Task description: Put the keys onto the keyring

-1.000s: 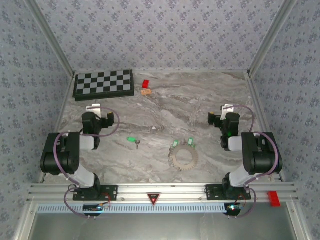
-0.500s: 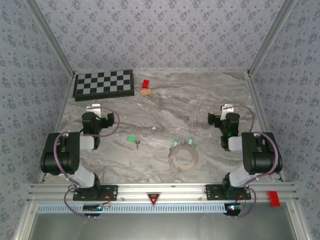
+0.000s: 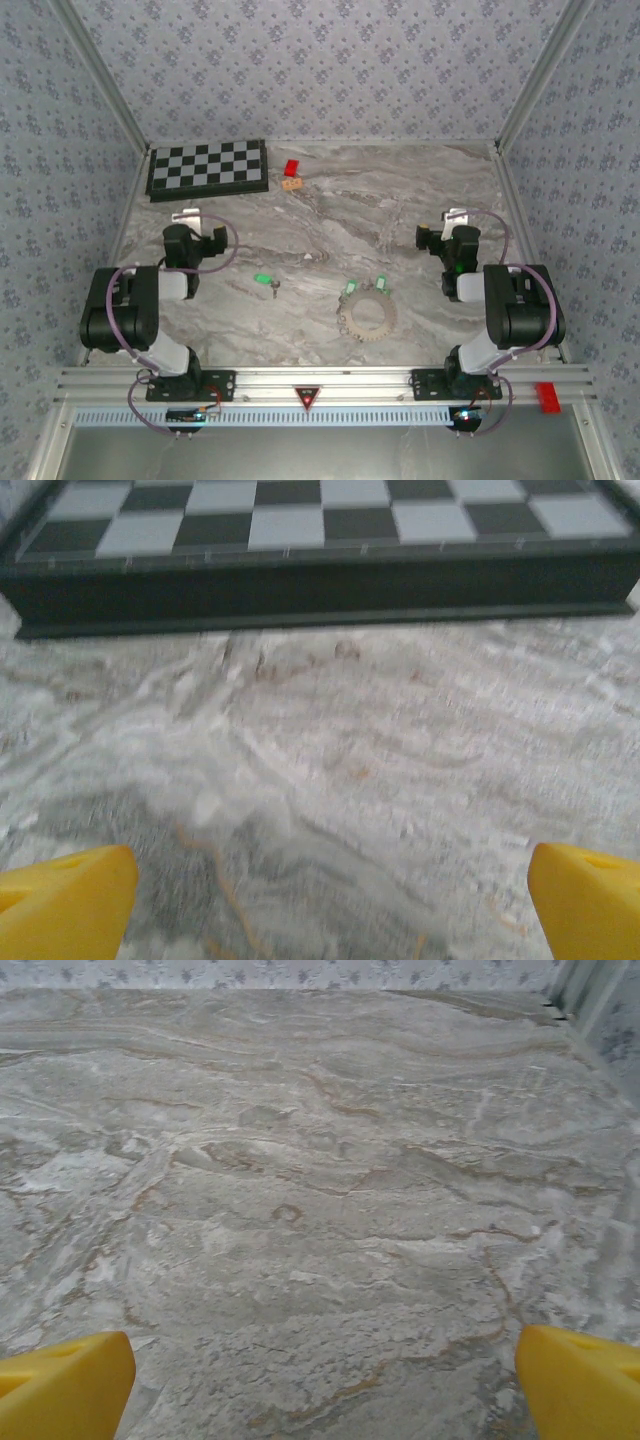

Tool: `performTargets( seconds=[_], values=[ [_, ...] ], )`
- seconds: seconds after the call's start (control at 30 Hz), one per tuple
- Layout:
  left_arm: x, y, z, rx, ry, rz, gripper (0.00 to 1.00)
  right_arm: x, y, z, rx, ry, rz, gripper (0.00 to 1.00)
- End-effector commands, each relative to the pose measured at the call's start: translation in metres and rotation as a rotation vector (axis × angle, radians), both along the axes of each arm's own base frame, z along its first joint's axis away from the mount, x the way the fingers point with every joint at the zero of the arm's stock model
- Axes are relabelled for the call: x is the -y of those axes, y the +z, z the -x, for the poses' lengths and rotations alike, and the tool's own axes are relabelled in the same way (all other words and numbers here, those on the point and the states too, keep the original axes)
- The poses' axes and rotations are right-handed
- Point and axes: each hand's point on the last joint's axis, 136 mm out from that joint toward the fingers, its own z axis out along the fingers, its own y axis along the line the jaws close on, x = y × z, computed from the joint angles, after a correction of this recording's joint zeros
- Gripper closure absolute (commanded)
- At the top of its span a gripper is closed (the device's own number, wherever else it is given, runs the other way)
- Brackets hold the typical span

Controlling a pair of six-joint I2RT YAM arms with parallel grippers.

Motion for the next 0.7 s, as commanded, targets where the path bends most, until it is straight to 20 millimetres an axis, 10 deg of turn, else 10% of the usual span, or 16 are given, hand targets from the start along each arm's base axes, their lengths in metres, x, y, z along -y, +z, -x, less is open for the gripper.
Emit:
performTargets(
  seconds=[0.0,0.23,0.47,0.67],
  values=[
    [-0.015,0.051,-0.011,0.006,0.083,-0.006,0.0,0.007,0.019,0.007,0.059,-0.078,0.061,0.0],
    [-0.049,0.147,0.003,-0.068,0.416,0.188,0.0,0.012,0.07,0.026,0.058,-0.261,0.007,0.0],
    [-0.037,0.157,0.027,-0.135,0.421,0.38,0.0,0.015,0.119,0.041,0.083,-0.33,-0.478,0.0],
    [0.003,0.147,0.052,-0.15,0.295,0.42,0.0,-0.025,0.157,0.039,0.137,-0.059,-0.618,0.0]
  ],
)
